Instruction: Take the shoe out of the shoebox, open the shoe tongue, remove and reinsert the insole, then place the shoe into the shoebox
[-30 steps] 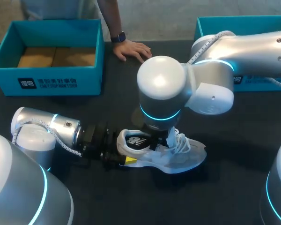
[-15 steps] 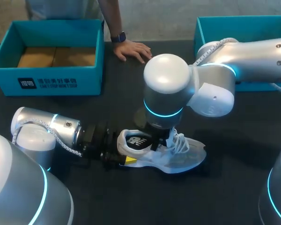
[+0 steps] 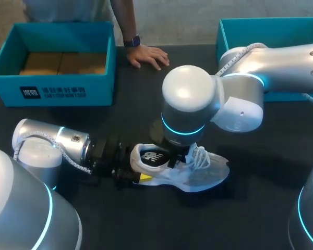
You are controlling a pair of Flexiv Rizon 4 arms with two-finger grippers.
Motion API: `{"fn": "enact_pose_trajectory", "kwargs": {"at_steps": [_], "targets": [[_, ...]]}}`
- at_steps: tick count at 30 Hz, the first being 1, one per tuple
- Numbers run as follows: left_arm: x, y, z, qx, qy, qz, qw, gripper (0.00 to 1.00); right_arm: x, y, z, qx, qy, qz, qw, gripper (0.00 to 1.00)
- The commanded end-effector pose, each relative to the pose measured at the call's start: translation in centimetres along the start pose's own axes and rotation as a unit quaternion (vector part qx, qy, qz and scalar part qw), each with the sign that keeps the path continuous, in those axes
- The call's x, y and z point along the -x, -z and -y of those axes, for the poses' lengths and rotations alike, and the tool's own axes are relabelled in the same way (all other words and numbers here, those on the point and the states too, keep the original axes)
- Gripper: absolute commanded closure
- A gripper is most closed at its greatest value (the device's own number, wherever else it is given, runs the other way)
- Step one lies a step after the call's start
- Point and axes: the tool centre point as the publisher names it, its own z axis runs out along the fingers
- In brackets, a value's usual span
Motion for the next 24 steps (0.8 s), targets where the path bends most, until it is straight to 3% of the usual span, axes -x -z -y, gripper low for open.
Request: {"fn": "enact_pose_trajectory", "kwargs": {"at_steps": [1,10,24], "targets": [[-0.1,-0.1,-0.2,0.0,0.0,0.0,1.0,1.0,0.6,-1.7,-0.2,0.003,0.003,-0.019,1.0,0.61],[-0.1,-0.1,-0.2,0.0,0.0,0.0,1.0,1.0,0.8,-4.3,-0.8,0.004,0.018,-0.072,0.997,0.6],[-0.1,-0.1,-0.2,0.0,0.0,0.0,1.0,1.0,-2.7,-5.0,0.4,-0.017,0.018,-0.118,0.993,0.65]]}}
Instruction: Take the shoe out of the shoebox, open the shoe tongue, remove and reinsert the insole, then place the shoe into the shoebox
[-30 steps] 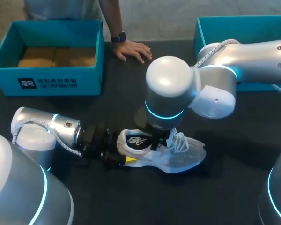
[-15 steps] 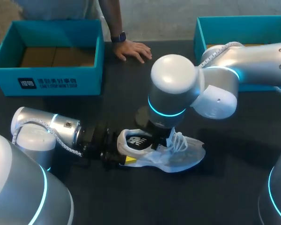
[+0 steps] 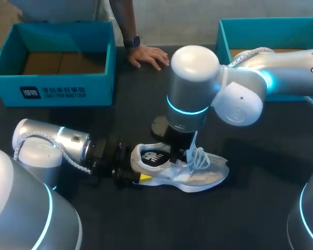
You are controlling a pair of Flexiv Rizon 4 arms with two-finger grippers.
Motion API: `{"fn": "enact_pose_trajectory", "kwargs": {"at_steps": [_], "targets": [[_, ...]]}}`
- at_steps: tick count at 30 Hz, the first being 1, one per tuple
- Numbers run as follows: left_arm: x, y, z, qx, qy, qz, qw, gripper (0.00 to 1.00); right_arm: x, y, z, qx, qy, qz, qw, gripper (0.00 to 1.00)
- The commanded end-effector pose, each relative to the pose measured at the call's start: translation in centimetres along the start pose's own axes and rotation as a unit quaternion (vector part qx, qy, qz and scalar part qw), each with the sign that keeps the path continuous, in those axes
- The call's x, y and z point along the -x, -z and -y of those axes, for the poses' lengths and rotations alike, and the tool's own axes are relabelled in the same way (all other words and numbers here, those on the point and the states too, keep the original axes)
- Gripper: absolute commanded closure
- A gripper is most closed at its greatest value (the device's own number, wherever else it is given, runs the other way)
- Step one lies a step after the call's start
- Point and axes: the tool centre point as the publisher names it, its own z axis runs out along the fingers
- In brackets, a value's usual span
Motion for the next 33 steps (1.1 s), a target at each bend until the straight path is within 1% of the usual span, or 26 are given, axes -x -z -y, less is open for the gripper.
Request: {"fn": "enact_pose_trajectory", "kwargs": {"at_steps": [1,3,4,6,7,13,20,24,31,33], "targets": [[-0.1,-0.1,-0.2,0.0,0.0,0.001,1.0,1.0,-1.2,-4.2,0.0,-0.001,0.001,-0.008,1.0,0.65],[-0.1,-0.1,-0.2,0.0,0.0,0.001,1.0,1.0,-1.6,-4.3,0.1,-0.002,0.001,-0.012,1.0,0.66],[-0.1,-0.1,-0.2,0.0,0.0,0.001,1.0,1.0,-1.7,-4.3,0.1,-0.002,0.0,-0.013,1.0,0.71],[-0.1,-0.1,-0.2,0.0,0.0,0.001,1.0,1.0,-2.0,-4.3,0.2,-0.002,-0.001,-0.014,1.0,0.98],[-0.1,-0.1,-0.2,0.0,0.0,0.001,1.0,1.0,-2.2,-4.1,0.2,-0.001,-0.002,-0.015,1.0,1.0],[-0.1,-0.1,-0.2,0.0,0.0,0.001,1.0,1.0,-2.9,-3.0,0.4,0.005,0.004,-0.012,1.0,1.0],[-0.1,-0.1,-0.2,0.0,0.0,0.001,1.0,1.0,-3.4,-1.5,0.7,0.026,0.012,-0.004,1.0,1.0],[-0.1,-0.1,-0.2,0.0,0.0,0.001,1.0,1.0,-3.6,-0.7,1.0,0.06,0.016,0.003,0.998,1.0],[-0.1,-0.1,-0.2,0.0,0.0,0.001,1.0,1.0,-3.8,1.0,1.2,0.106,0.011,0.015,0.994,1.0],[-0.1,-0.1,-0.2,0.0,0.0,0.001,1.0,1.0,-3.8,1.6,1.1,0.112,0.01,0.022,0.993,1.0]]}}
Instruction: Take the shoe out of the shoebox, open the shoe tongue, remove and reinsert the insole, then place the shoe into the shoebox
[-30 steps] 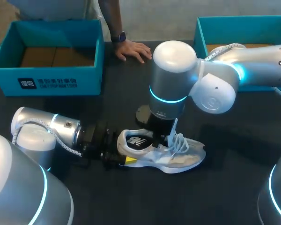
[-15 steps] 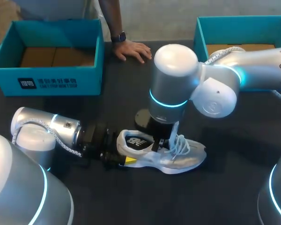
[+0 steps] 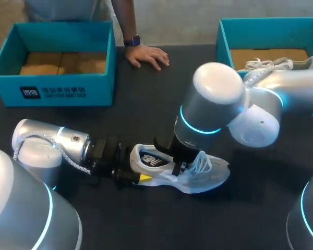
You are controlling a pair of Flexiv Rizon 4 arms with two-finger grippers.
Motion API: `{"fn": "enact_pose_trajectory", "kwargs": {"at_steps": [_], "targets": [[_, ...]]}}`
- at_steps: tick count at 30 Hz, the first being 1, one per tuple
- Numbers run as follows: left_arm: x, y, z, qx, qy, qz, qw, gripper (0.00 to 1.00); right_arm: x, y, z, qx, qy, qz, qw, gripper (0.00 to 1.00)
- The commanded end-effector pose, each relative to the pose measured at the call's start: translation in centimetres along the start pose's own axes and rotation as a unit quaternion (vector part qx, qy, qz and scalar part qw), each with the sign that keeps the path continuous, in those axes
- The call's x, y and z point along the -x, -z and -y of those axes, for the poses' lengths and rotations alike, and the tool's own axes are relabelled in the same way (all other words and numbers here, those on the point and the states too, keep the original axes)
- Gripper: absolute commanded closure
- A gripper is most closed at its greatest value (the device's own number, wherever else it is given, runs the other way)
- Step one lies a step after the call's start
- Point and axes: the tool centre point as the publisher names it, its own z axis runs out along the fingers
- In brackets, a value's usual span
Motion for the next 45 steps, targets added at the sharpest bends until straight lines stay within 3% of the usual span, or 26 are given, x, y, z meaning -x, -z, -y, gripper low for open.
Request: {"fn": "enact_pose_trajectory", "kwargs": {"at_steps": [1,10,28,37,38,41,45], "targets": [[0.0,-0.1,-0.2,0.0,0.001,0.001,1.0,1.0,-0.6,1.5,0.8,0.028,0.0,0.011,1.0,1.0],[0.0,-0.1,-0.2,0.0,0.001,0.001,1.0,1.0,-0.4,3.1,0.4,0.052,0.007,0.025,0.998,1.0],[0.0,-0.1,-0.2,0.0,0.001,0.001,1.0,1.0,0.3,3.1,1.8,0.109,0.001,0.018,0.994,1.0],[0.0,-0.1,-0.2,0.0,0.001,0.001,1.0,1.0,0.0,4.1,0.4,0.085,0.026,0.021,0.996,1.0],[0.0,-0.1,-0.2,0.0,0.001,0.001,1.0,1.0,0.0,4.2,0.1,0.083,0.031,0.021,0.996,0.82],[0.0,-0.1,-0.2,0.0,0.001,0.001,1.0,1.0,-0.1,4.4,-0.7,0.078,0.044,0.019,0.996,0.67],[0.0,-0.1,-0.2,0.0,0.001,0.001,1.0,1.0,-0.3,4.7,-1.5,0.075,0.055,0.019,0.996,0.64]]}}
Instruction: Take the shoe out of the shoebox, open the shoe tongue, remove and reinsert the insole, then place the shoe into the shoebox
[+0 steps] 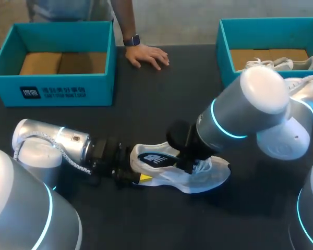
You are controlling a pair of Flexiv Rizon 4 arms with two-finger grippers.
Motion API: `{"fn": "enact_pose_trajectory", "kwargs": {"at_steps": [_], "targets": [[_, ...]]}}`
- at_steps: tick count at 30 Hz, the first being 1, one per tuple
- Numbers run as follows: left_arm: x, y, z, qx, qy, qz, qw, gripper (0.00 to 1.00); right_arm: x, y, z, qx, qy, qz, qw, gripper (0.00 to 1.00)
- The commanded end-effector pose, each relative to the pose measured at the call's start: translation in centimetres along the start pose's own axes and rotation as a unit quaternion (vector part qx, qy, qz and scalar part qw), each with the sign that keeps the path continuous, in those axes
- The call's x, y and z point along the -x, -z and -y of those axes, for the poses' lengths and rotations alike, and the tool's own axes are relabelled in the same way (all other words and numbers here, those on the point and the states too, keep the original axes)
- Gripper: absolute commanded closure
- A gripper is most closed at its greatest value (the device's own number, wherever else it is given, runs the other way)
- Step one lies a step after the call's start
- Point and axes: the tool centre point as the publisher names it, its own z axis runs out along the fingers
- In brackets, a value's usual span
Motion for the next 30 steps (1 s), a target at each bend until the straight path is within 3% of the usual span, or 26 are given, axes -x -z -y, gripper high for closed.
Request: {"fn": "enact_pose_trajectory", "kwargs": {"at_steps": [1,20,30], "targets": [[0.0,-0.1,-0.2,0.0,0.001,0.001,1.0,1.0,-0.2,0.0,-1.3,-0.018,0.007,0.001,1.0,0.64],[0.0,-0.1,-0.2,0.0,0.001,0.001,1.0,1.0,-0.5,1.7,-1.8,-0.02,0.029,-0.001,0.999,0.67],[0.0,-0.1,-0.2,0.0,0.001,0.001,1.0,1.0,0.2,2.6,-3.2,-0.026,0.051,-0.013,0.998,0.65]]}}
